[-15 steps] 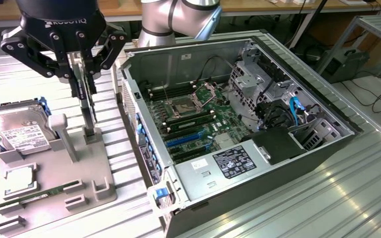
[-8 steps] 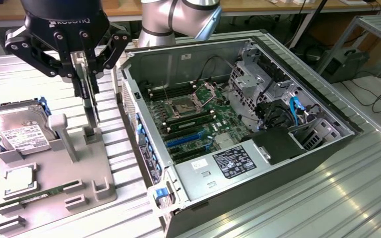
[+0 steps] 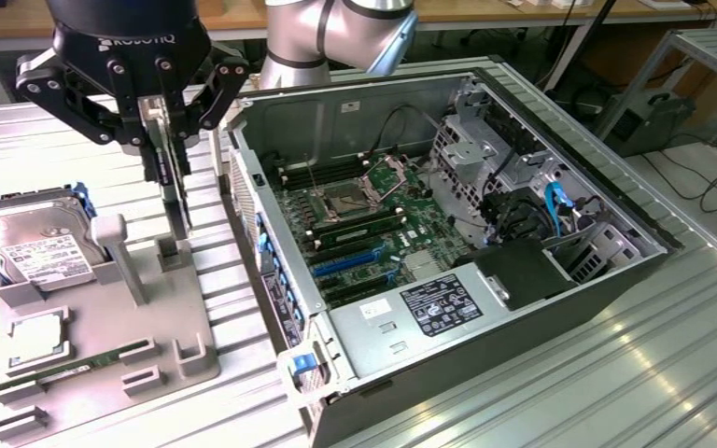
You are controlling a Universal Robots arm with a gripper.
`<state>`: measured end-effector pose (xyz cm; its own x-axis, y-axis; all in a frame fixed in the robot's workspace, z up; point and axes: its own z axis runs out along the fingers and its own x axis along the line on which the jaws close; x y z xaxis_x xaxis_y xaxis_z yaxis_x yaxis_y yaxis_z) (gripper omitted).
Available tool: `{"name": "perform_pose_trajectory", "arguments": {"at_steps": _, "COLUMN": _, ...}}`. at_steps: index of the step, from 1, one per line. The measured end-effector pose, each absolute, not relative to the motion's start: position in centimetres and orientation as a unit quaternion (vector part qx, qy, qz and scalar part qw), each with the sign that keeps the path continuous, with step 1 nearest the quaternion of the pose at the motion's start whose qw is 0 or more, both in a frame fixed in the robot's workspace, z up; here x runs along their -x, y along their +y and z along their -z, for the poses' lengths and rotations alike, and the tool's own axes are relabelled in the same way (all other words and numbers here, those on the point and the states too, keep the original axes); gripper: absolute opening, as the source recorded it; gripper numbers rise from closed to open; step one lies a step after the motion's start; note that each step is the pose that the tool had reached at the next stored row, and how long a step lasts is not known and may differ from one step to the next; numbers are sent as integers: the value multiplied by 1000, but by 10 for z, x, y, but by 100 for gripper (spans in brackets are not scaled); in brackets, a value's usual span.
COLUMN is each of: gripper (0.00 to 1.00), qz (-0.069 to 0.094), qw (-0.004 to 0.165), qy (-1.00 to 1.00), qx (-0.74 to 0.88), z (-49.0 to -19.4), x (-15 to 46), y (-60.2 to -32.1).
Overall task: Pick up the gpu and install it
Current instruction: 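Pick up the gpu and move the gpu toward the slot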
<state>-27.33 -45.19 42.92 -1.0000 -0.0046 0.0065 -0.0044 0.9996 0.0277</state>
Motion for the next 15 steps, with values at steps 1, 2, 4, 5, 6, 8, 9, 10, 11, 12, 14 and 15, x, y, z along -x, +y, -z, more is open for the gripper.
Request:
{"name": "perform_pose_trajectory", "arguments": {"at_steps": 1, "gripper": 27, "qz": 14, "qw": 3, "qy": -1000, "qx": -2, "z": -429, "x": 273, "y": -452}}
{"name": "perform_pose_trajectory", "arguments": {"at_steps": 2, "gripper": 27, "qz": 14, "qw": 3, "qy": -1000, "qx": -2, "z": -429, "x": 272, "y": -452}}
{"name": "perform_pose_trajectory", "arguments": {"at_steps": 4, "gripper": 27, "qz": 14, "qw": 3, "qy": -1000, "qx": -2, "z": -429, "x": 271, "y": -452}}
{"name": "perform_pose_trajectory", "arguments": {"at_steps": 5, "gripper": 27, "qz": 14, "qw": 3, "qy": -1000, "qx": -2, "z": -429, "x": 271, "y": -452}}
{"name": "perform_pose_trajectory", "arguments": {"at_steps": 6, "gripper": 27, "qz": 14, "qw": 3, "qy": -1000, "qx": -2, "z": -429, "x": 270, "y": -452}}
{"name": "perform_pose_trajectory", "arguments": {"at_steps": 8, "gripper": 27, "qz": 14, "qw": 3, "qy": -1000, "qx": -2, "z": -429, "x": 269, "y": -452}}
{"name": "perform_pose_trajectory", "arguments": {"at_steps": 9, "gripper": 27, "qz": 14, "qw": 3, "qy": -1000, "qx": -2, "z": -429, "x": 268, "y": -452}}
{"name": "perform_pose_trajectory", "arguments": {"at_steps": 10, "gripper": 27, "qz": 14, "qw": 3, "qy": -1000, "qx": -2, "z": -429, "x": 268, "y": -452}}
{"name": "perform_pose_trajectory", "arguments": {"at_steps": 11, "gripper": 27, "qz": 14, "qw": 3, "qy": -1000, "qx": -2, "z": -429, "x": 267, "y": -452}}
{"name": "perform_pose_trajectory", "arguments": {"at_steps": 12, "gripper": 27, "qz": 14, "qw": 3, "qy": -1000, "qx": -2, "z": -429, "x": 266, "y": -452}}
{"name": "perform_pose_trajectory", "arguments": {"at_steps": 14, "gripper": 27, "qz": 14, "qw": 3, "qy": -1000, "qx": -2, "z": -429, "x": 265, "y": -452}}
{"name": "perform_pose_trajectory", "arguments": {"at_steps": 15, "gripper": 27, "qz": 14, "qw": 3, "qy": -1000, "qx": -2, "z": -429, "x": 264, "y": -452}}
